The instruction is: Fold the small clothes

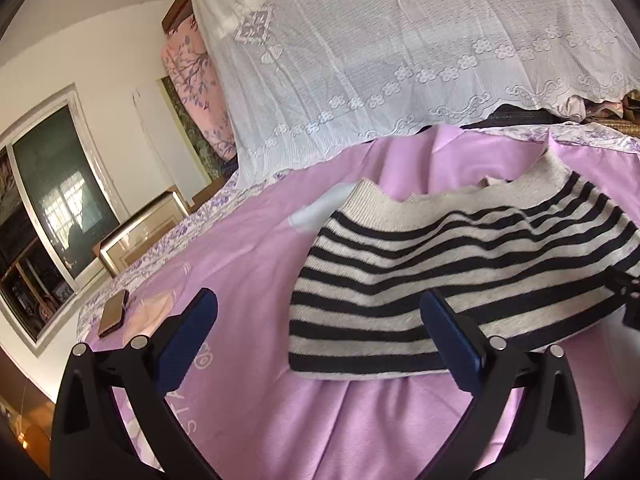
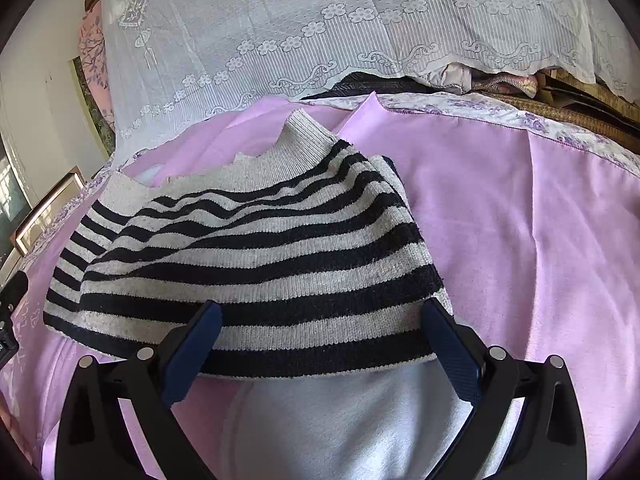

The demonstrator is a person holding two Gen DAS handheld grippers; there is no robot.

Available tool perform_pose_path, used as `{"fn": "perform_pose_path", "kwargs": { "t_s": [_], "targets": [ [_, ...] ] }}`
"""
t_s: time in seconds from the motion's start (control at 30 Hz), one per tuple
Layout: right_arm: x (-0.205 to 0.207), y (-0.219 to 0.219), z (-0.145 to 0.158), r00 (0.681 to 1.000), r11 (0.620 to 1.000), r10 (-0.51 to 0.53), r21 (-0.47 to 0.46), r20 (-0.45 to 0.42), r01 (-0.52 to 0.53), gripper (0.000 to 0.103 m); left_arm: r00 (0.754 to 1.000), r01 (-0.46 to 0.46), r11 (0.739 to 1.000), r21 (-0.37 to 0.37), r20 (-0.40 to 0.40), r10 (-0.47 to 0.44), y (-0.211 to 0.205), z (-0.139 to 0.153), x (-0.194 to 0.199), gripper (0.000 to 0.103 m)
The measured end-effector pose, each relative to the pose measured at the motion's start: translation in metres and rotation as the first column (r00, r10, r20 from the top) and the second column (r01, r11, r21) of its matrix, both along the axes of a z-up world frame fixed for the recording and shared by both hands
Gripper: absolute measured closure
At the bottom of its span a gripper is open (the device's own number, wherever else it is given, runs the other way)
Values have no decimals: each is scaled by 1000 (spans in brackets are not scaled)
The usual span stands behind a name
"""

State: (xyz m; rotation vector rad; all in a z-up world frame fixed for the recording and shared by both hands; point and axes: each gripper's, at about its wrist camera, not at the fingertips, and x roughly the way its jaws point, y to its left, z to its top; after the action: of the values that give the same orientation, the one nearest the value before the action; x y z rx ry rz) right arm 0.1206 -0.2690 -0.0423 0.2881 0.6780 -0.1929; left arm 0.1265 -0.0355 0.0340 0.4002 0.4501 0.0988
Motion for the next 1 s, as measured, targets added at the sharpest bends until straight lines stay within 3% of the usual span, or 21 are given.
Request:
{"fn": "perform_pose_path", "kwargs": {
  "t_s": [0.13,0.23,0.3,0.43,0.6,0.7,0.8,0.87,1.0],
  "targets": [
    [-3,-8,2,1000,998,17,53,24,-19,3,999,32,998,-45,-1,-32,-34,24,-1,4],
    [-11,-29,12,996,984,41,167,80,-53,4,999,30,991,-134,-14,-32,-48,35,5,4],
    [-20,-50,24,993,970,-12,242,122,-18,3,998,36,982,-186,-41,-44,-57,33,12,4],
    [-28,-96,32,987,917,-44,397,151,-20,3,989,25,973,-231,-135,-57,-74,1,32,4],
    [-24,-139,3,993,805,-68,593,92,0,3,959,-13,976,-216,-279,-49,-81,-74,61,4],
    [-13,-138,-16,998,755,-8,655,64,-36,5,961,-2,961,-276,-266,-74,-75,-65,61,4],
    [-7,-117,-14,996,801,62,593,60,-85,11,957,-11,963,-268,-281,-67,-74,-69,62,4],
    [-3,-104,-15,993,803,107,584,56,-119,23,962,-8,964,-265,-264,-64,-74,-66,58,4],
    [1,-93,-22,994,835,113,540,15,-103,30,960,-6,962,-273,-272,-71,-73,-65,58,4]
  ]
}}
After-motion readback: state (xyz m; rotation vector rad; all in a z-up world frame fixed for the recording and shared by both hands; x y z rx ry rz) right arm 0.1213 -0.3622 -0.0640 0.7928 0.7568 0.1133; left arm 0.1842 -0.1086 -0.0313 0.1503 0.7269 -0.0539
